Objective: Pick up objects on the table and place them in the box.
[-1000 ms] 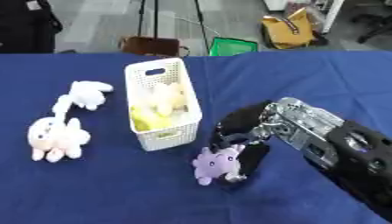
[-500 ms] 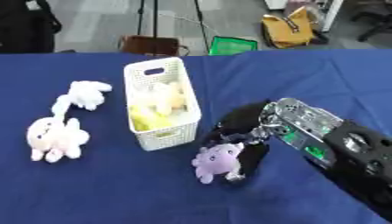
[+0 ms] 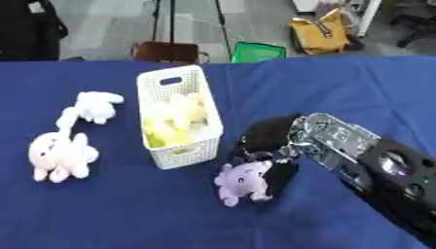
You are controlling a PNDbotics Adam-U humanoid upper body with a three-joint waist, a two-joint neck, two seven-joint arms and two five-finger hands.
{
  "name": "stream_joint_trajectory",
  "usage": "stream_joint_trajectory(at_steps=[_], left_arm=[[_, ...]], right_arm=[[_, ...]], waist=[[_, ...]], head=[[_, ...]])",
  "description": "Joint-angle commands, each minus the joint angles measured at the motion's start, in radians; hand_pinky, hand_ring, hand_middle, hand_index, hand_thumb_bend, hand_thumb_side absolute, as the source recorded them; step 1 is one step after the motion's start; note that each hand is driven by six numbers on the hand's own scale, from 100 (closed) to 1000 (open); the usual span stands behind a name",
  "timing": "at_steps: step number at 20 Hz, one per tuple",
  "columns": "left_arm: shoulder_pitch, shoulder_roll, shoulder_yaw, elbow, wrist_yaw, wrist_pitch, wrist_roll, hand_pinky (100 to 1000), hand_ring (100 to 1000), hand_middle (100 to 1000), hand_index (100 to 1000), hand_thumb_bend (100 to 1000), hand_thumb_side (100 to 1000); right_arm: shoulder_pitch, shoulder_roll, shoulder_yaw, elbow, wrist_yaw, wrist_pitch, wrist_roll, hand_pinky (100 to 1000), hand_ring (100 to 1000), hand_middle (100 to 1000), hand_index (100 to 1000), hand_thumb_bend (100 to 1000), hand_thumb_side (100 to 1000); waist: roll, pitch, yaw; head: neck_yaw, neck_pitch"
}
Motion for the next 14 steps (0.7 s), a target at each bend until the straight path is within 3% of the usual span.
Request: stream_joint_trajectory(at_steps=[1, 14], left_arm=[[-0.009, 0.003, -0.003, -0.018, 0.003, -0.025, 0.018, 527, 534, 717, 748, 100, 518], [-0.011, 0.003, -0.002, -0.018, 0.004, -0.024, 0.017, 527, 534, 719, 749, 100, 520]], right_arm=[[-0.009, -0.007, -0.009, 0.016, 0.019, -0.005, -0.017, 931, 900, 683, 949, 486, 768], [-0.003, 0.006, -0.012, 0.066, 0.029, -0.028, -0.013, 929, 896, 653, 920, 487, 771]], waist=[[0.001, -0.016, 0.001], [0.002, -0.014, 0.005]], head=[[-0.002, -0.010], [-0.002, -0.011]])
